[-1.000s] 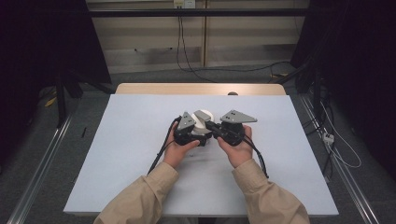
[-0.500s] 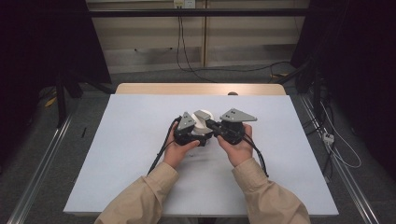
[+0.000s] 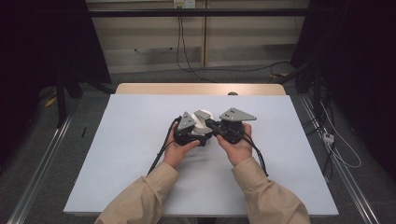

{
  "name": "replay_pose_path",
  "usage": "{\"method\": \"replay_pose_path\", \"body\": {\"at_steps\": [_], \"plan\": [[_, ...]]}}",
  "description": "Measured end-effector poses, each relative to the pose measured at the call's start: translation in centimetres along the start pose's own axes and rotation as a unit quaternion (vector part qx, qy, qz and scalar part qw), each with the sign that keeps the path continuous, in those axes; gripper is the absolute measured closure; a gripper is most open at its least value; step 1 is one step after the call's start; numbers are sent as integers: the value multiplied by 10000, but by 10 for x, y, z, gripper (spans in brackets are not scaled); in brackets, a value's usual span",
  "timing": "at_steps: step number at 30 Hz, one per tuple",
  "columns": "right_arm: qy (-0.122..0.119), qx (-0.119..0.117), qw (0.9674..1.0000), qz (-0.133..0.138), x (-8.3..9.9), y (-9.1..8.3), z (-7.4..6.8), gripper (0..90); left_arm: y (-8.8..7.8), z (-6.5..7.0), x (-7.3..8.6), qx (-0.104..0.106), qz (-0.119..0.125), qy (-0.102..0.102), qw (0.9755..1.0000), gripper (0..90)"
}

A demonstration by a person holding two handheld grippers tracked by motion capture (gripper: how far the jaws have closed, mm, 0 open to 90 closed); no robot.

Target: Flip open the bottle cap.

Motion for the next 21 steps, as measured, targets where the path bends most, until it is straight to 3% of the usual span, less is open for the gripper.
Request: {"method": "replay_pose_path", "body": {"at_steps": [21], "plan": [[-98, 80, 9999, 61, -15, 9, 4, 900, 0, 0, 0, 0, 29, -37, 10000, 185]]}}
Point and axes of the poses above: each handheld gripper's, and its own axes: y roughly forward along the jaws, x roughly out of its underside, z roughly to its right, the point moved 6 cm from there along y, roughly forward along the jaws, and after that the axes turned 2 degrees about -z, right-handed, at the moved point
